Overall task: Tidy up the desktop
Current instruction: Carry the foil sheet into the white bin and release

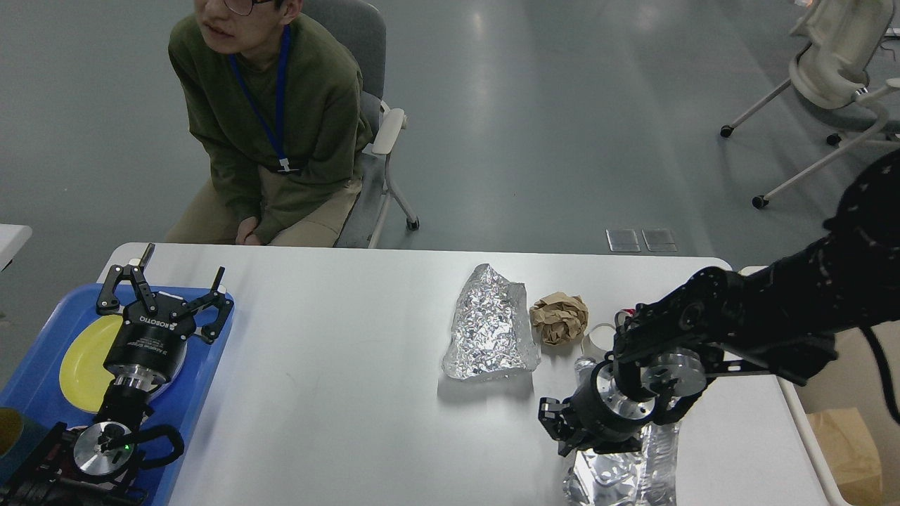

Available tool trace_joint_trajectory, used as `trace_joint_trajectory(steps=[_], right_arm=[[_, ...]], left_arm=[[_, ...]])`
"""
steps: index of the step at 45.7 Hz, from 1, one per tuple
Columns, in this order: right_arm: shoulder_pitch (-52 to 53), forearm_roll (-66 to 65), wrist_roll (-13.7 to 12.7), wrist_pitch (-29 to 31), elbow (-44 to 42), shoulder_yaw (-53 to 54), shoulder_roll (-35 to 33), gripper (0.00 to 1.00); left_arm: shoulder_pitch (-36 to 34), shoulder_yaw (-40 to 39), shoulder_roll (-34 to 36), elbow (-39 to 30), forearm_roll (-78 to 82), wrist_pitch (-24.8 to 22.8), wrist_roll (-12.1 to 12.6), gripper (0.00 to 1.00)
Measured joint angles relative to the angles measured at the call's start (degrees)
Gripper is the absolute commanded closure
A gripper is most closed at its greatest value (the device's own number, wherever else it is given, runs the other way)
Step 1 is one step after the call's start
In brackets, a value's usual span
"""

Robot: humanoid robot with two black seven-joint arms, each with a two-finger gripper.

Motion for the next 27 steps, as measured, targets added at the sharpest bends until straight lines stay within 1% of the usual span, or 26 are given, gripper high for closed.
trace_joint_trajectory(steps=[5, 12, 15, 18, 20, 23, 27], right_arm=[[9.43, 1.38, 0.49, 2.39, 5.46, -4.23, -2.69, 1.00], [20.52, 1.63, 1.69, 10.23, 9.05, -9.25, -8.05, 1.00], [25.54, 1.63, 3.73, 12.52, 10.13, -12.70, -9.09, 1.00], [30.35, 1.53, 7.33, 14.11, 10.76, -16.61, -9.45, 1.00], [32.93, 1.43, 10.19, 15.18, 10.95, -19.50, -9.45, 1.00], [35.29, 1.08, 13.11, 16.23, 11.07, -23.37, -9.27, 1.00], [36.55, 0.09, 14.48, 16.77, 11.13, -26.80, -9.18, 1.00]], left_arm=[[0.00, 0.00, 0.00, 0.00, 0.00, 0.00, 0.00, 0.04], [0.01, 0.00, 0.00, 0.00, 0.00, 0.00, 0.00, 0.04], [0.02, 0.00, 0.00, 0.00, 0.00, 0.00, 0.00, 0.04], [0.04, 0.00, 0.00, 0.00, 0.00, 0.00, 0.00, 0.04], [0.04, 0.00, 0.00, 0.00, 0.00, 0.00, 0.00, 0.04], [0.05, 0.00, 0.00, 0.01, 0.00, 0.00, 0.00, 0.04], [0.06, 0.00, 0.00, 0.02, 0.00, 0.00, 0.00, 0.04]])
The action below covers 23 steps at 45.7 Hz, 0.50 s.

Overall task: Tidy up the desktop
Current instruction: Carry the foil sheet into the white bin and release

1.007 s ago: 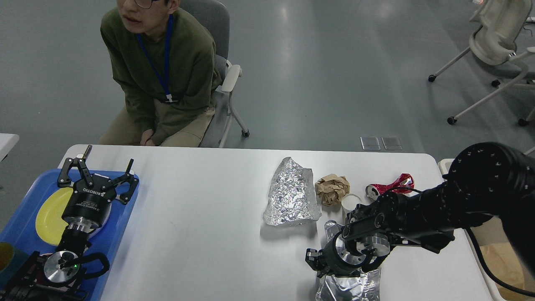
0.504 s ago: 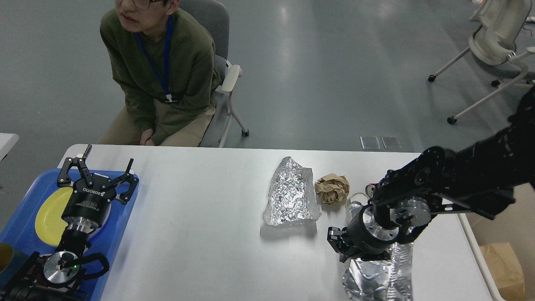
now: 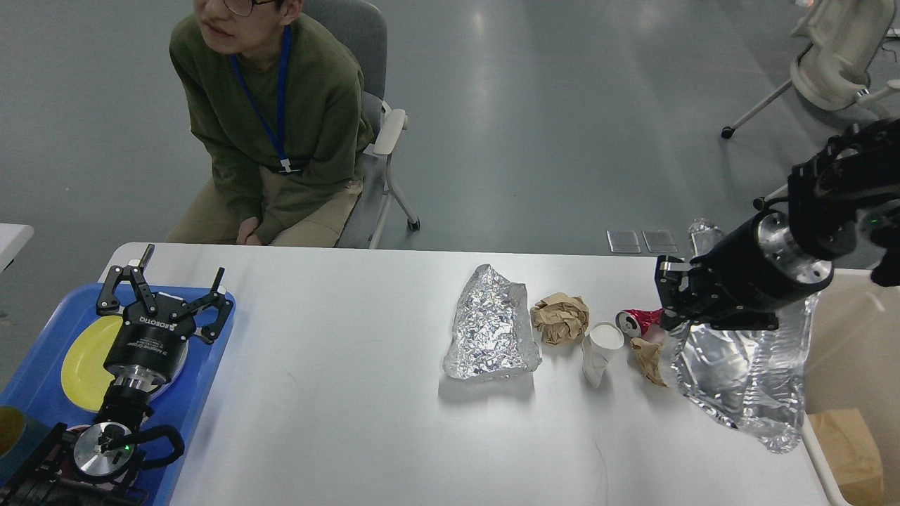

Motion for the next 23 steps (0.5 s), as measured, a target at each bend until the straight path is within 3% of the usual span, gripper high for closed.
trace_joint_trajectory(steps=[14, 23], right_arm=[[-0.84, -3.56, -0.02, 0.10, -1.47, -3.18, -2.12, 1.00], [-10.63, -5.91, -0.33, -0.53, -10.75, -4.13, -9.53, 1.00]], left_arm=[[-0.01, 0.00, -0.02, 0.00, 0.00, 0.00, 0.00, 0.04], [0.02, 0.00, -0.02, 0.00, 0.00, 0.00, 0.00, 0.04]])
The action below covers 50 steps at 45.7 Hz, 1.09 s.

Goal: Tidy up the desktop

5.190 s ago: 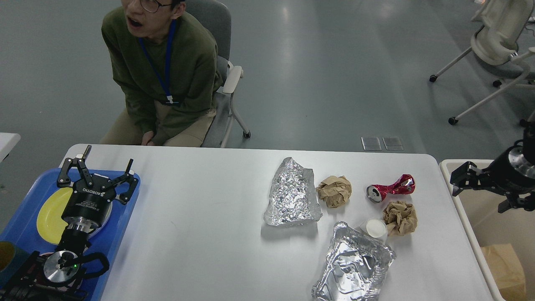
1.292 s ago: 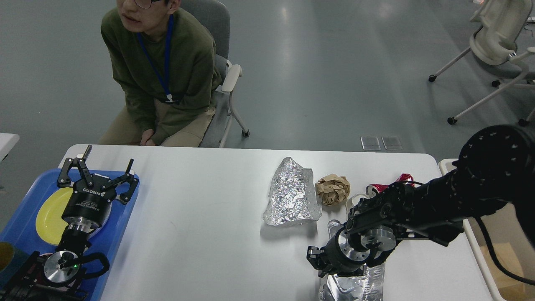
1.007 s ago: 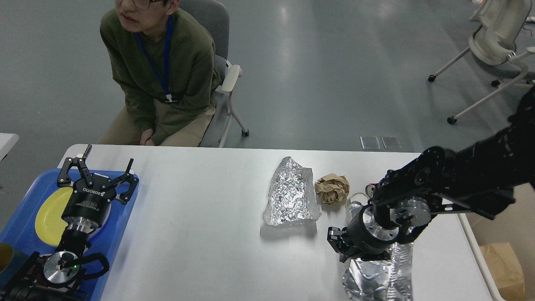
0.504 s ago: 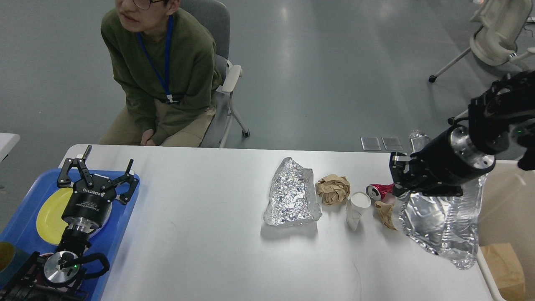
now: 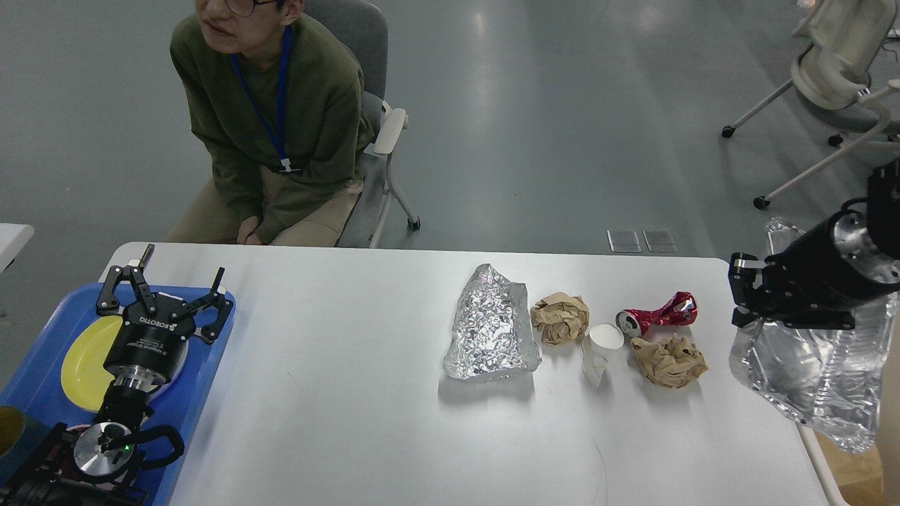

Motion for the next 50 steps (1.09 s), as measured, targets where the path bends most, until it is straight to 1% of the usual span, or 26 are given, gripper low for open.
trace_joint_trajectory(steps=[7, 9, 12, 16, 25, 28, 31, 36, 40, 44, 50], right_arm=[[-10.85, 0.01, -0.10, -1.24, -12.78, 0.53, -5.07, 1.00], [-15.69, 0.08, -0.10, -2.72, -18.28, 1.56, -7.04, 1.00], [-21.55, 0.07, -0.11, -4.83, -23.42, 3.15, -8.21, 1.00], [-31.84, 0.03, -0.12, -9.45, -30.71, 7.09, -9.06, 1.00], [-52.84, 0.35, -0.09, -21.31, -43.74, 16.92, -9.10, 1.00], [-60.41, 0.35, -0.05, -24.42, -49.94, 19.70, -7.96, 1.00], [-67.87, 0.70, -0.03, -26.22, -57.47, 22.13, -4.99, 1.00], [-78.74, 1.06, -0.01, -27.31, -71.29, 25.93, 0.24, 1.00], [-85.42, 1.12, -0.03, -27.46, -80.37, 27.62, 4.40, 1.00], [-88.29, 1.12, -0.43, -27.71, -83.95, 28.03, 6.54, 1.00], [-89.47, 1.20, -1.16, -28.17, -85.13, 28.31, 7.34, 1.00]], left_arm=[[0.01, 0.00, 0.00, 0.00, 0.00, 0.10, 0.00, 0.04], [0.01, 0.00, 0.00, 0.00, 0.00, 0.10, 0.00, 0.04], [0.01, 0.00, 0.01, 0.00, 0.00, 0.10, 0.00, 0.04], [0.01, 0.00, 0.03, 0.01, 0.00, 0.10, 0.00, 0.04], [0.02, -0.02, 0.03, 0.01, 0.00, 0.10, 0.00, 0.04], [0.01, -0.05, 0.02, 0.01, 0.00, 0.10, 0.00, 0.04], [0.01, -0.05, 0.02, 0.01, 0.00, 0.09, 0.00, 0.04], [0.00, -0.04, 0.01, 0.01, 0.00, 0.09, 0.00, 0.04], [0.00, -0.04, 0.01, 0.01, 0.00, 0.07, 0.00, 0.04], [0.00, -0.04, 0.01, 0.01, 0.00, 0.05, 0.00, 0.04], [-0.02, -0.03, 0.01, 0.01, 0.00, 0.04, 0.00, 0.04]])
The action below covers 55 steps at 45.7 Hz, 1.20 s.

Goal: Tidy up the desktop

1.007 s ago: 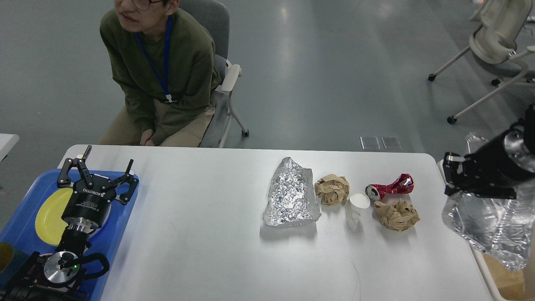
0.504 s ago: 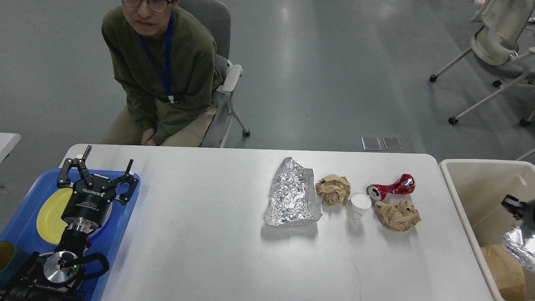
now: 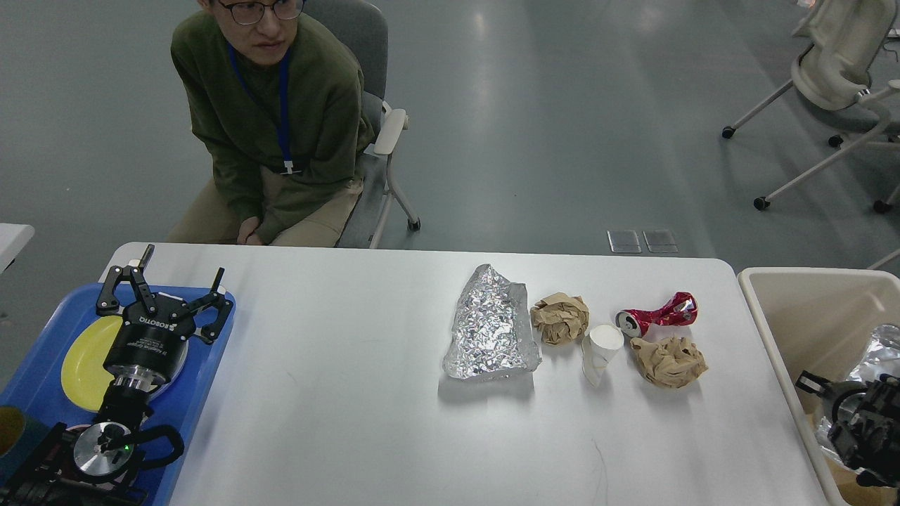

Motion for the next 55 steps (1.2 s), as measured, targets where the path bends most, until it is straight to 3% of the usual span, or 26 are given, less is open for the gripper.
trace_joint_trajectory(steps=[8, 9, 10, 13, 22, 35, 45, 55], right_arm=[[-0.80, 0.01, -0.08, -0.13, -0.03, 0.24, 0.21, 1.00], [-0.88, 0.01, -0.09, -0.15, -0.01, 0.33, 0.21, 0.87], [-0.92, 0.01, -0.09, -0.18, 0.03, 0.42, 0.21, 0.68], [-0.95, 0.01, -0.08, -0.35, 0.18, 0.78, 0.11, 0.00], [-0.69, -0.01, 0.32, -4.86, 0.72, 1.16, -0.14, 0.00], [0.53, -0.01, 0.34, -5.42, 3.02, 1.67, -0.94, 0.00], [7.75, -0.95, 0.22, -4.63, 14.16, 1.46, -4.87, 0.00], [20.85, -4.15, -0.61, 0.23, 28.58, -3.22, -7.78, 0.00]], left_arm=[[-0.03, 0.01, 0.01, 0.00, 0.00, 0.00, 0.00, 0.04], [-0.03, 0.02, 0.01, 0.00, 0.00, 0.00, 0.00, 0.04], [-0.03, 0.02, 0.01, 0.00, 0.00, 0.00, 0.00, 0.04], [-0.02, 0.02, 0.02, 0.00, 0.00, 0.00, 0.00, 0.04], [-0.03, 0.01, 0.05, 0.00, 0.00, 0.01, 0.00, 0.04], [-0.06, 0.01, 0.05, 0.00, 0.00, 0.03, 0.00, 0.04], [-0.07, 0.01, 0.03, 0.00, 0.00, 0.03, 0.00, 0.04], [-0.07, 0.01, 0.02, 0.00, 0.00, 0.03, 0.00, 0.04]])
